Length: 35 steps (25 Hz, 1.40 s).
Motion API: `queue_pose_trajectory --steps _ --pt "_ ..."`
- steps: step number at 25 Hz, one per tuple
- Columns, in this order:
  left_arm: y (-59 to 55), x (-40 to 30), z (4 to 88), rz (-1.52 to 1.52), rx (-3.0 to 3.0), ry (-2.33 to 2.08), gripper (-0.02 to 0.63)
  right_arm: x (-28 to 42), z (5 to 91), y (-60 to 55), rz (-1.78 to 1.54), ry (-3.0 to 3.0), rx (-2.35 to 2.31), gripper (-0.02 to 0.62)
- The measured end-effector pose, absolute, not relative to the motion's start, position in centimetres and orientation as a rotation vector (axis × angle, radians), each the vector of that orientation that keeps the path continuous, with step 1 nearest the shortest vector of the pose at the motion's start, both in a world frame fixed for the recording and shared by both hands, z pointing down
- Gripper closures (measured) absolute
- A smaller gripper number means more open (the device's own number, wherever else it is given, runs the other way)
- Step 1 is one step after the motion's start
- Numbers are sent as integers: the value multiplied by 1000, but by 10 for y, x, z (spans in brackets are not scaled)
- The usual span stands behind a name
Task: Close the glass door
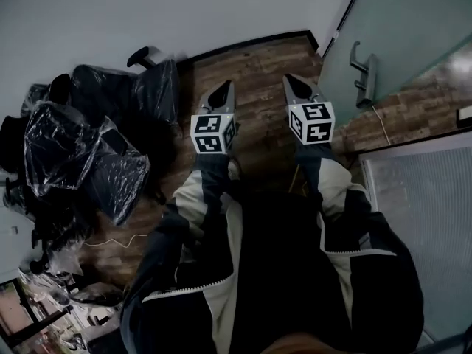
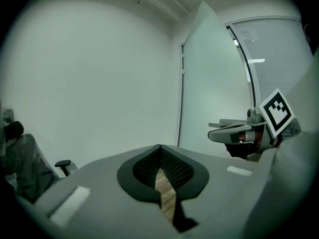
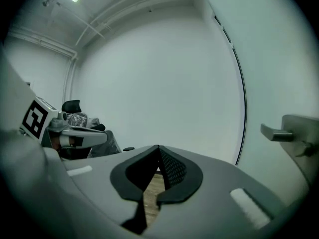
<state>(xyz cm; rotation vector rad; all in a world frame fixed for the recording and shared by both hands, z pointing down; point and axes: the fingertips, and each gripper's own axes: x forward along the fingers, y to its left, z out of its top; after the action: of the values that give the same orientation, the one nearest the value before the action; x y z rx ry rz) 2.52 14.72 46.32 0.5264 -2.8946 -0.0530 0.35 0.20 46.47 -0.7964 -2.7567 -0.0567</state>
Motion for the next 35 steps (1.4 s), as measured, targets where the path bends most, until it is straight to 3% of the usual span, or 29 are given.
queue_pose_trajectory --steps 10,18,28,35 --pt "234 -100 451 -58 664 -2883 601 -109 452 87 -72 -2800 -660 591" --pt "244 -172 457 -93 722 -2853 601 -173 449 83 -77 -2816 -558 591" --pt "151 -276 440 -41 974 -2807 601 -259 436 2 -48 -2883 -357 591" --pt "25 -303 440 10 1405 -2608 601 -249 438 -83 -7 -2889 -4 591"
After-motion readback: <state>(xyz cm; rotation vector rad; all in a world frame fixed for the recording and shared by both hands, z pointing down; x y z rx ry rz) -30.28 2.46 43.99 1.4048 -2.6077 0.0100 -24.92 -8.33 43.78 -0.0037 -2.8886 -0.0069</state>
